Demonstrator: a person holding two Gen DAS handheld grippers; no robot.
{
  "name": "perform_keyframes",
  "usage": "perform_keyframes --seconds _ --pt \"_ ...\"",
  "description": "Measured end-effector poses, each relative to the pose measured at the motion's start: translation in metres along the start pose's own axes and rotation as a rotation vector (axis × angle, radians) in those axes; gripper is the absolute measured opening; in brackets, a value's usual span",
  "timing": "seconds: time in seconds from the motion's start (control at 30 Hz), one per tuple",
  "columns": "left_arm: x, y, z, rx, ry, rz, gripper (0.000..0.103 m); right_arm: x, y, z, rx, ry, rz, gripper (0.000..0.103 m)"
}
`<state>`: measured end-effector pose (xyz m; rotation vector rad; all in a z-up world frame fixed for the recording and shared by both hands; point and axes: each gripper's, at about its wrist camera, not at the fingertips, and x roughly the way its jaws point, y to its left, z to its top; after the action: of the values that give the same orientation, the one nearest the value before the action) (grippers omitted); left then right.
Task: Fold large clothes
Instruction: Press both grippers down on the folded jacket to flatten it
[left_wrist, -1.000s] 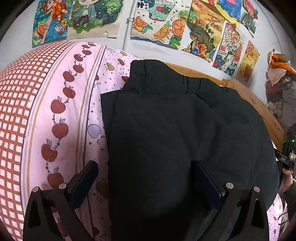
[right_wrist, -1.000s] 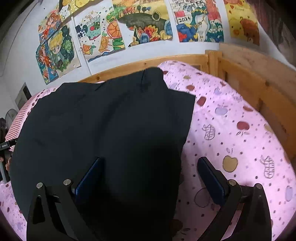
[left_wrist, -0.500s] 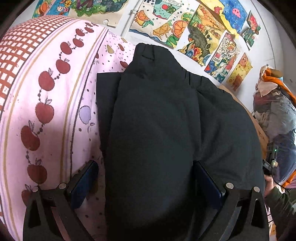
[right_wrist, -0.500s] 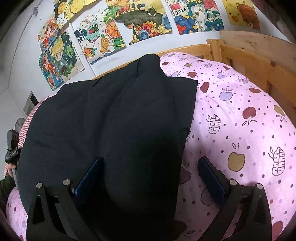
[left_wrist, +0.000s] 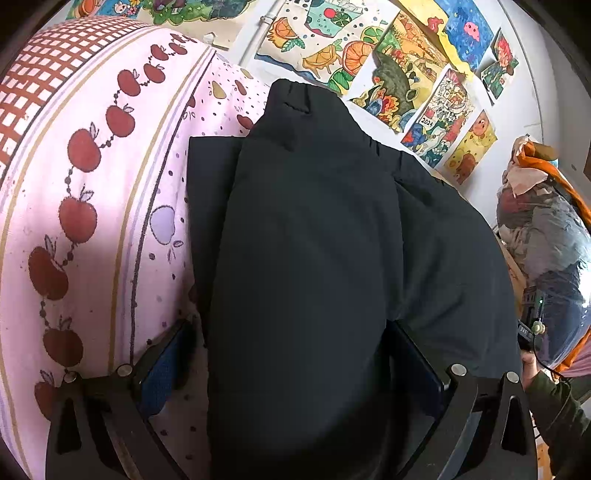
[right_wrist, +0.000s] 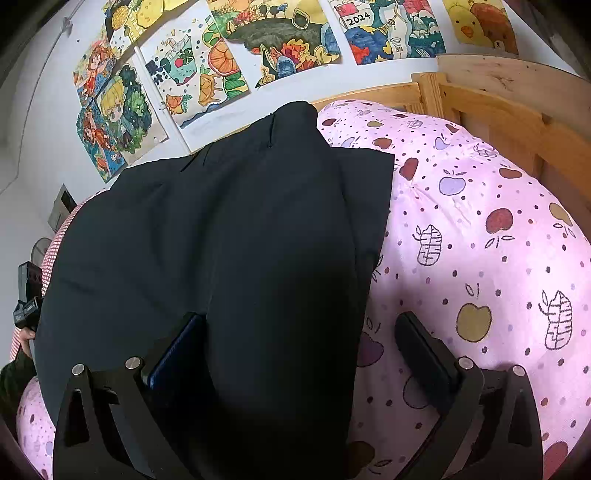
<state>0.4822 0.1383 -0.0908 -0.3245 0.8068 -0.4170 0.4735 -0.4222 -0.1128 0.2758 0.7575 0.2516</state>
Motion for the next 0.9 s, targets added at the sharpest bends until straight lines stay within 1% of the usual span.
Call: perform_keyframes --seconds 0.73,0.8,0.9 --pt "-0.0005 -0.0014 0.0010 -0.003 0.006 -0.015 0.103 -0.0029 -0.0003 -0.0017 0.002 -0.006 0.008 0.102" --pt "-0.0015 -0.0016 0.0004 0.002 0.002 -0.026 0.103 -0.0024 -0.0013 -0.0009 0.003 0.001 0.010 0.102" --pt "-0.0009 0.0015 -0.0016 0.001 0.004 -0.076 0.103 0.0015 -0.0032 0.0052 0.015 0.043 0.026 0.102"
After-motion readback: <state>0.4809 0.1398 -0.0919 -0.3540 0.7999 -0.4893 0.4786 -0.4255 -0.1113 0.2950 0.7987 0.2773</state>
